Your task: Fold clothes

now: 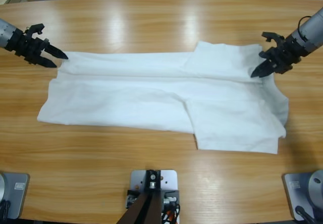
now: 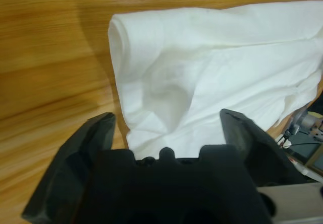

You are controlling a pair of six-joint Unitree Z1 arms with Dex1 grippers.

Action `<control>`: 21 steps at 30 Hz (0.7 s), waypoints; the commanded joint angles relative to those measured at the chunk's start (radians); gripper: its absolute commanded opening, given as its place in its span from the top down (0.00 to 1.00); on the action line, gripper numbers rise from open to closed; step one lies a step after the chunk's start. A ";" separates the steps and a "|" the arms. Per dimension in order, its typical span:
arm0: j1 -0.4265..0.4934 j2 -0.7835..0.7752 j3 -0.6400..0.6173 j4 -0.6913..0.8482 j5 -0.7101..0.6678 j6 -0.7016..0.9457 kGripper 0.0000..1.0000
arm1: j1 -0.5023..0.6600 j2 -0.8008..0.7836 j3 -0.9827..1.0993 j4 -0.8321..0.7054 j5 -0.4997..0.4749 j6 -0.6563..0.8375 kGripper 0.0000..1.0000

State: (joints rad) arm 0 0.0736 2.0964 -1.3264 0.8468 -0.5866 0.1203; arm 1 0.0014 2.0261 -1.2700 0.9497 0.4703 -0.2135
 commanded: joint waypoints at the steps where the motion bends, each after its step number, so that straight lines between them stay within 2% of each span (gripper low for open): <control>1: 0.009 -0.086 0.049 0.006 -0.008 0.025 0.12 | -0.011 -0.089 0.006 0.041 -0.020 0.010 0.00; 4: -0.020 -0.142 0.054 -0.007 -0.036 0.073 0.12 | 0.027 -0.156 0.003 0.055 -0.047 0.013 0.00; 9: -0.201 -0.161 0.013 -0.030 -0.048 0.099 0.12 | 0.051 -0.174 0.001 0.064 -0.057 0.016 0.00; 13: -0.363 -0.130 -0.064 -0.030 0.063 0.081 0.11 | 0.053 -0.168 0.000 0.064 -0.056 0.016 0.00; 16: -0.428 -0.078 -0.115 -0.029 0.163 0.058 0.11 | 0.054 -0.171 0.000 0.065 -0.059 0.014 0.00; 21: -0.501 0.020 -0.188 -0.026 0.227 0.056 0.11 | 0.054 -0.167 0.002 0.065 -0.058 0.010 0.00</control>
State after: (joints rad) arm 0 -0.3265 1.9568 -1.4272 0.8299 -0.4663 0.1946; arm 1 0.0462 1.8588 -1.2718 1.0026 0.4260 -0.2084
